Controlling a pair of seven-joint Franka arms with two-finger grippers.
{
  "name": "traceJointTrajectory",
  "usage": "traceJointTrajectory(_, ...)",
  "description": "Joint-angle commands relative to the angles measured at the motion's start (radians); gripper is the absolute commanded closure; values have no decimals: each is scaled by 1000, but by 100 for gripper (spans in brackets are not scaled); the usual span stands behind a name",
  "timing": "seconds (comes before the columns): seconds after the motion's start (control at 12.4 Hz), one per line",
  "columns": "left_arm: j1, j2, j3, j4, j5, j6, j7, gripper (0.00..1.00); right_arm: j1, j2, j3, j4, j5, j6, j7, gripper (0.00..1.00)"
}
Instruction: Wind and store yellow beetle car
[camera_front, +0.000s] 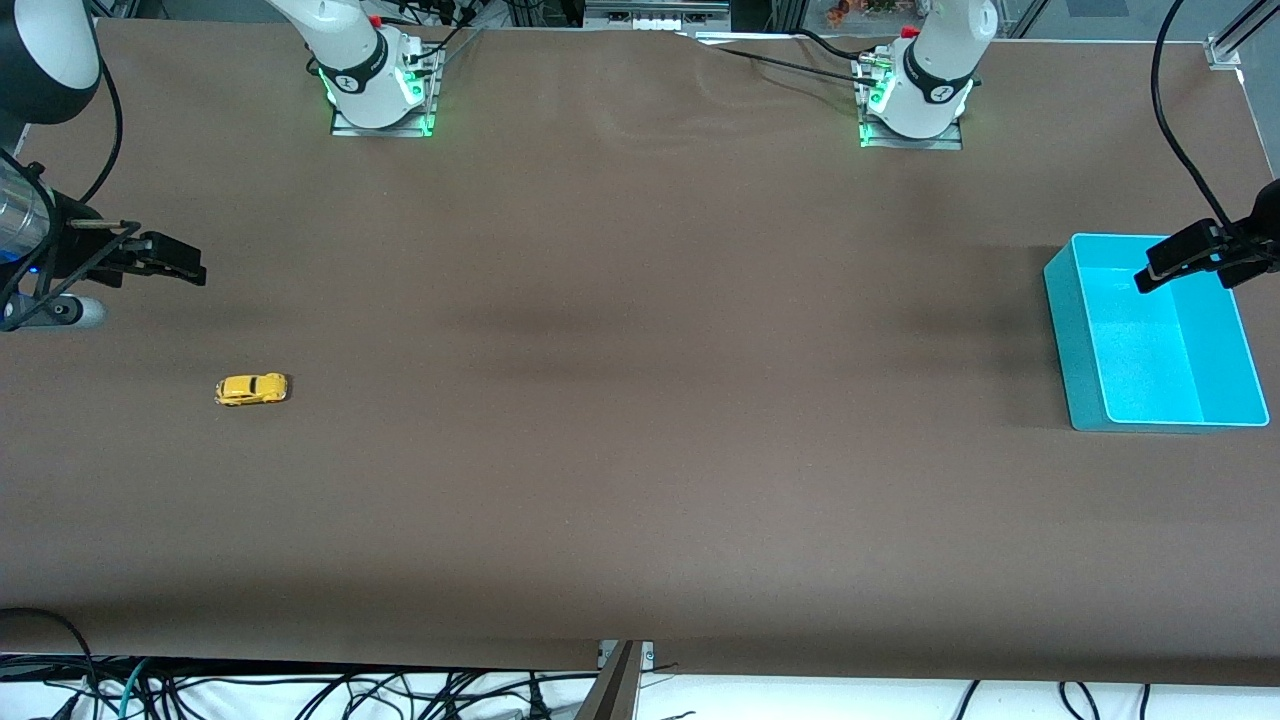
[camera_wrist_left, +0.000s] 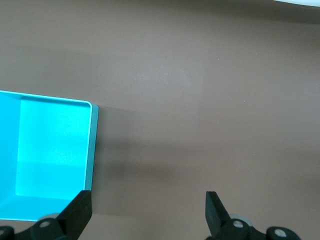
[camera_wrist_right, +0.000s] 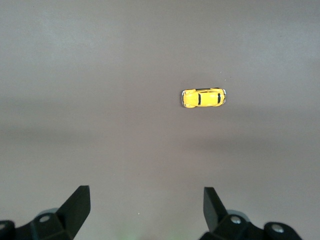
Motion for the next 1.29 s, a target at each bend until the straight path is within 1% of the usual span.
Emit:
traceJointTrajectory(0.0,4,-2,-3,2,-9,5,17,0,-1,9,0,24,-6,-8,8,0)
traceJointTrajectory(0.24,4,-4,-1,2,-9,7,17,0,0,14,0,24,-5,-7,8,0)
traceJointTrajectory(0.64,6,-4,0,2,-7,24,17,0,-3,64,0,12,-9,-32,-9,0)
traceJointTrajectory(0.73,6,-4,0,2,-7,24,17,0,-18,68,0,6,-16,-36,-96,0)
traceJointTrajectory(0.97,4,-4,-1,2,-7,24,17,0,-43,113,0,1,-92,-7,-517,0)
traceJointTrajectory(1.21,4,-4,-1,2,-6,24,17,0,-70,188,-2,-9,-94,70,-844,0)
